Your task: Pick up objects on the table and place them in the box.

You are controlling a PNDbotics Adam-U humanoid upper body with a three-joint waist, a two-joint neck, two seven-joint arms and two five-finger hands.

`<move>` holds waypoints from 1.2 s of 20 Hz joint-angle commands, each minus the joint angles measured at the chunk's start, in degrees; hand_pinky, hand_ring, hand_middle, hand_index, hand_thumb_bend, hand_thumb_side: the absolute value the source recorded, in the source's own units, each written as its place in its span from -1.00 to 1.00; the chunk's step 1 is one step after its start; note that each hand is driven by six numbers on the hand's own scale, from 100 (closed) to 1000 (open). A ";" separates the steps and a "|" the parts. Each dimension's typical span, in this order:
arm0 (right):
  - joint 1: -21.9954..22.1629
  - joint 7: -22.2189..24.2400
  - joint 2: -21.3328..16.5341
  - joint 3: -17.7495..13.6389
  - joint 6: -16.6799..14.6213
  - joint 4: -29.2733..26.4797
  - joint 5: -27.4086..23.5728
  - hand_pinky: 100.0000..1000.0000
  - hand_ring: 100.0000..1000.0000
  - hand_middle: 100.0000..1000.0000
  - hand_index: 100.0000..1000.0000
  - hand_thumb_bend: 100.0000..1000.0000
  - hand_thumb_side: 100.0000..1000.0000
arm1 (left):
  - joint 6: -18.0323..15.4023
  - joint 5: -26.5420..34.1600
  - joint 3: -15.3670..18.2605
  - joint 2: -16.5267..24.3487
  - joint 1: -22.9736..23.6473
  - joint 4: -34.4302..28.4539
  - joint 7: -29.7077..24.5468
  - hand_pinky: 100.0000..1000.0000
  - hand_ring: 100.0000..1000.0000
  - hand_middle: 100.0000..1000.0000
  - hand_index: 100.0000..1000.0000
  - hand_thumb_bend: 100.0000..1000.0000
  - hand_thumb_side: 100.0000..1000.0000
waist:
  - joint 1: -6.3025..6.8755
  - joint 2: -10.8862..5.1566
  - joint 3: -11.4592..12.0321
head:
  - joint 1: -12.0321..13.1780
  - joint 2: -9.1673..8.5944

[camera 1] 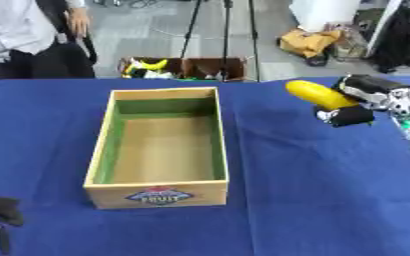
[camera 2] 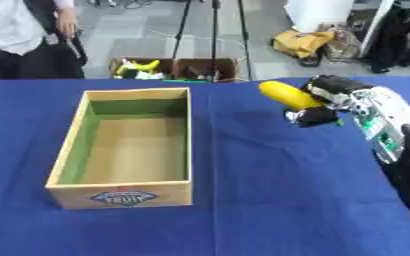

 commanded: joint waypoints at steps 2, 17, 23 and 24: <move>-1.82 -0.29 -2.69 -0.73 0.41 -1.77 -0.56 -0.01 0.34 -0.10 0.08 -1.00 0.44 | -0.08 -0.17 -0.01 1.23 -0.27 -1.12 -0.21 -0.59 -0.04 -0.10 0.26 -1.00 1.00 | -0.11 -1.38 0.04 | 0.22 -0.53; -5.14 -0.18 -3.43 0.88 -0.33 -3.07 -0.38 -0.01 0.35 -0.10 0.08 -1.00 0.51 | 0.23 0.05 0.02 1.99 -0.40 -1.12 -0.17 -0.59 -0.04 -0.10 0.26 -1.00 1.00 | -1.20 -2.58 -0.07 | 0.41 0.11; -7.34 0.59 -2.78 2.02 -1.16 -3.07 -0.46 -0.01 0.36 -0.10 0.08 -1.00 0.52 | 0.45 0.34 0.00 2.35 -0.57 -1.12 -0.14 -0.59 -0.04 -0.10 0.26 -1.00 1.00 | -1.92 -3.21 -0.28 | 0.38 0.54; -7.66 0.74 -2.61 2.19 -1.27 -3.04 -0.48 -0.01 0.36 -0.10 0.08 -1.00 0.52 | 0.49 0.38 0.01 2.39 -0.59 -1.12 -0.14 -0.59 -0.04 -0.10 0.26 -1.00 1.00 | -2.01 -3.29 -0.30 | 0.37 0.61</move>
